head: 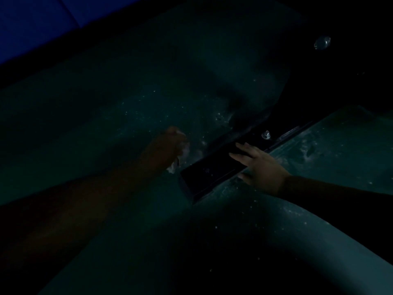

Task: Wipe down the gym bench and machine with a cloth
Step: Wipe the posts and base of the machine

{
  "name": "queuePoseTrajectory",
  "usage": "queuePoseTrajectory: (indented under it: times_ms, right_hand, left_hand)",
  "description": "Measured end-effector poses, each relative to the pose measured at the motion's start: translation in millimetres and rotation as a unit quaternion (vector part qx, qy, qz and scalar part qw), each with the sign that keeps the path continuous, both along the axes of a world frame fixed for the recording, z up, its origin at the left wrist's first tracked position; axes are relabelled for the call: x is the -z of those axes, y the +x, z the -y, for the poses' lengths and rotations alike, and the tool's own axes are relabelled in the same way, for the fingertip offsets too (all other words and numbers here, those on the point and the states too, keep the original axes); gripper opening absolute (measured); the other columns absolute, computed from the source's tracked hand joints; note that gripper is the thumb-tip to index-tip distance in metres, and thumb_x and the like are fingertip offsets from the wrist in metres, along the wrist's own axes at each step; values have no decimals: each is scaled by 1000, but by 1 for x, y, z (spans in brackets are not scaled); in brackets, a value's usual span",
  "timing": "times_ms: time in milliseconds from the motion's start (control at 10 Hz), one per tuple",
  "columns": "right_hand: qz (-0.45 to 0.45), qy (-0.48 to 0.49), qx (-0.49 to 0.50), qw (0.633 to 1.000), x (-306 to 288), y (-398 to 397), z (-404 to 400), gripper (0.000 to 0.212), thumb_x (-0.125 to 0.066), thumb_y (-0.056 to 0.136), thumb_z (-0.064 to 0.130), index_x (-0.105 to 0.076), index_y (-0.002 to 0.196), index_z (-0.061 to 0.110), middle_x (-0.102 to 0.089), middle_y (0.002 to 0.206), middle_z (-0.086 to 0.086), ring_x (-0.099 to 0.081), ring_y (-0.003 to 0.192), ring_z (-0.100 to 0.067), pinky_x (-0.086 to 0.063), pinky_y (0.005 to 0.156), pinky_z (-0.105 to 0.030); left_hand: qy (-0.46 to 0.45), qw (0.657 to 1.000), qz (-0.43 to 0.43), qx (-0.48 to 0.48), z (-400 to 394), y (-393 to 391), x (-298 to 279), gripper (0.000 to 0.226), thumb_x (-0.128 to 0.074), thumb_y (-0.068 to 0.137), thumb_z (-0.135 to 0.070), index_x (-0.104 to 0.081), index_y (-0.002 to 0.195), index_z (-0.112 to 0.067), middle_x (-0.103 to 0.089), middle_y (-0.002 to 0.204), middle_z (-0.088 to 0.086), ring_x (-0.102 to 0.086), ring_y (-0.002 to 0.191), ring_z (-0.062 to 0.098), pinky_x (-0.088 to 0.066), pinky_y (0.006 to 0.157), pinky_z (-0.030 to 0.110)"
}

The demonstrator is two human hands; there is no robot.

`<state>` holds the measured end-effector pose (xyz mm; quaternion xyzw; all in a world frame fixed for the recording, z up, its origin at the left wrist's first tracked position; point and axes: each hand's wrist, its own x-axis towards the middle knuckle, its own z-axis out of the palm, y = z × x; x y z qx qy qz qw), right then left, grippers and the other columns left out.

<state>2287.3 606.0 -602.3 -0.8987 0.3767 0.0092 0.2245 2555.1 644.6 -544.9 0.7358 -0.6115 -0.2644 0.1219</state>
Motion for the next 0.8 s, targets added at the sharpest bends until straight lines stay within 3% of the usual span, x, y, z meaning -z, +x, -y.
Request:
queuePoseTrajectory:
  times_ms: [100, 300, 500, 600, 700, 800]
  right_hand:
    - [-12, 5, -10, 1000, -1, -2, 0, 69, -59, 92, 33, -22, 150, 28, -4, 160, -2, -4, 148, -23, -15, 118, -35]
    - [-47, -9, -22, 999, -3, -1, 0, 73, -55, 93, 36, -13, 152, 29, 3, 160, -2, 0, 148, -22, -11, 117, -33]
    - [-61, 13, -29, 998, -9, -1, 1, 74, -55, 94, 37, -9, 152, 31, 8, 160, 0, 5, 147, -20, -7, 117, -33]
    - [-65, 29, -34, 997, -12, -1, 3, 75, -56, 93, 36, -9, 152, 30, 9, 160, -1, 7, 147, -21, -6, 117, -34]
    - [-72, 38, -36, 996, -15, -1, 3, 77, -56, 93, 36, -7, 152, 30, 11, 160, -1, 8, 147, -21, -6, 117, -35]
    - [-76, 41, -37, 996, -17, 0, 4, 77, -57, 93, 37, -9, 152, 29, 10, 160, -2, 6, 147, -22, -7, 117, -35]
  left_hand:
    - [2, 997, 75, 25, 6, 4, 23, 41, -64, 87, -11, -56, 127, -13, -57, 126, 12, -55, 112, 27, -40, 91, 28]
    - [-8, 989, -47, 141, -4, -26, 25, 31, -56, 90, -1, -59, 120, 5, -47, 131, 18, -49, 116, 26, -39, 89, 20]
    - [41, 992, 15, 117, -8, -22, 26, 27, -57, 88, 3, -64, 114, 1, -50, 128, 18, -47, 119, 31, -32, 91, 24]
    - [53, 991, 21, 118, -25, -21, 25, 24, -55, 87, -1, -64, 109, 2, -48, 119, 13, -48, 110, 25, -32, 81, 21]
    - [90, 985, -27, 146, -50, -25, 18, 20, -68, 80, -6, -65, 99, -1, -46, 106, 2, -50, 104, 21, -45, 84, 29]
    - [29, 993, -39, 107, -75, -30, 21, 27, -65, 84, -21, -62, 109, -11, -43, 111, 0, -48, 103, 17, -42, 83, 23]
